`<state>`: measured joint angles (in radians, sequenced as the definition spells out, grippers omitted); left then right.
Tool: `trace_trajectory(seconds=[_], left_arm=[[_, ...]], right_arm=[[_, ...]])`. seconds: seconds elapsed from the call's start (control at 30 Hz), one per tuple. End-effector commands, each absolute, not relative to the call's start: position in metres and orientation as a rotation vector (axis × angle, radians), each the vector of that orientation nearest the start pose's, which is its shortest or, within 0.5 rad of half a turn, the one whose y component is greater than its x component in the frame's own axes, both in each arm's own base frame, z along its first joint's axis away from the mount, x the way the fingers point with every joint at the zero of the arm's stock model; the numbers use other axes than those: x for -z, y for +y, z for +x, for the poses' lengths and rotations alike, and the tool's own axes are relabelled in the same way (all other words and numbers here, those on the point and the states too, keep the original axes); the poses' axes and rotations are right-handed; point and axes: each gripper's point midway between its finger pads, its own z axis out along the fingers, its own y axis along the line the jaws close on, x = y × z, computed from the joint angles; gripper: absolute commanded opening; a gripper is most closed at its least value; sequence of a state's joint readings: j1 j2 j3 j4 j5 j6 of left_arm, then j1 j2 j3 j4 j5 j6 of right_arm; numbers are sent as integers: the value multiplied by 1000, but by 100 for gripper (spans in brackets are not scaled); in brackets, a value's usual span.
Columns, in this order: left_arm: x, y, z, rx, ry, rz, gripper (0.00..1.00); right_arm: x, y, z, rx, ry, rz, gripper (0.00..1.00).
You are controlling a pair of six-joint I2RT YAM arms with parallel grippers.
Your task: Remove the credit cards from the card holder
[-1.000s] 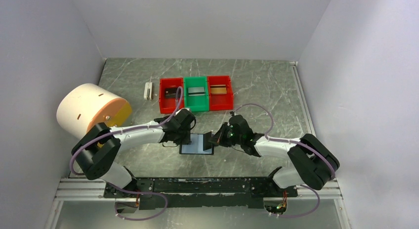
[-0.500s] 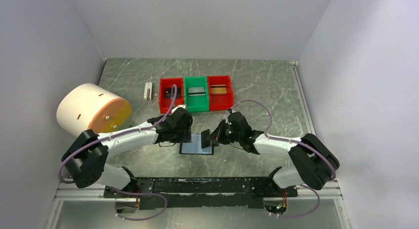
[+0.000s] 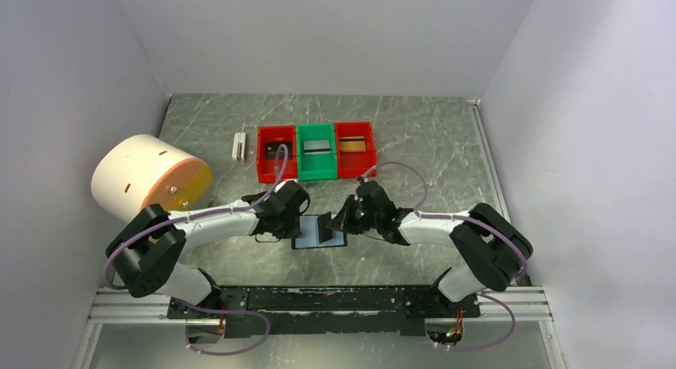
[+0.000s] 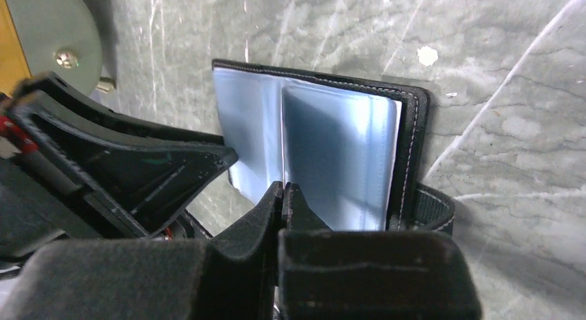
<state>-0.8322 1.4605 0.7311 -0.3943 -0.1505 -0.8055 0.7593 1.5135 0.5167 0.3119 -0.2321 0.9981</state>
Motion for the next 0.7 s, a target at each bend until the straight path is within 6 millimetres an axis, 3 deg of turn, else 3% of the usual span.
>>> trace_trajectory(seconds=[0.0, 0.07, 0.13, 0.2, 0.4, 0.67], left_arm=[[-20, -218, 190, 344, 2710, -80, 26], [-25, -214, 193, 331, 2683, -106, 29], [-32, -211, 196, 324, 2657, -114, 41], [-42, -209, 200, 321, 2623, -111, 46], [-80, -188, 221, 284, 2514, -120, 64], [-138, -119, 253, 274, 2319, -245, 86]], right_arm=[[-67, 290, 235, -955, 2403, 124, 0], [-87, 289, 246, -911, 2342, 55, 0], [-109, 291, 255, -903, 2264, -8, 0], [-133, 294, 265, -893, 2178, -81, 0], [-177, 307, 291, -790, 1984, -360, 0], [-209, 353, 324, -669, 1700, -771, 0]])
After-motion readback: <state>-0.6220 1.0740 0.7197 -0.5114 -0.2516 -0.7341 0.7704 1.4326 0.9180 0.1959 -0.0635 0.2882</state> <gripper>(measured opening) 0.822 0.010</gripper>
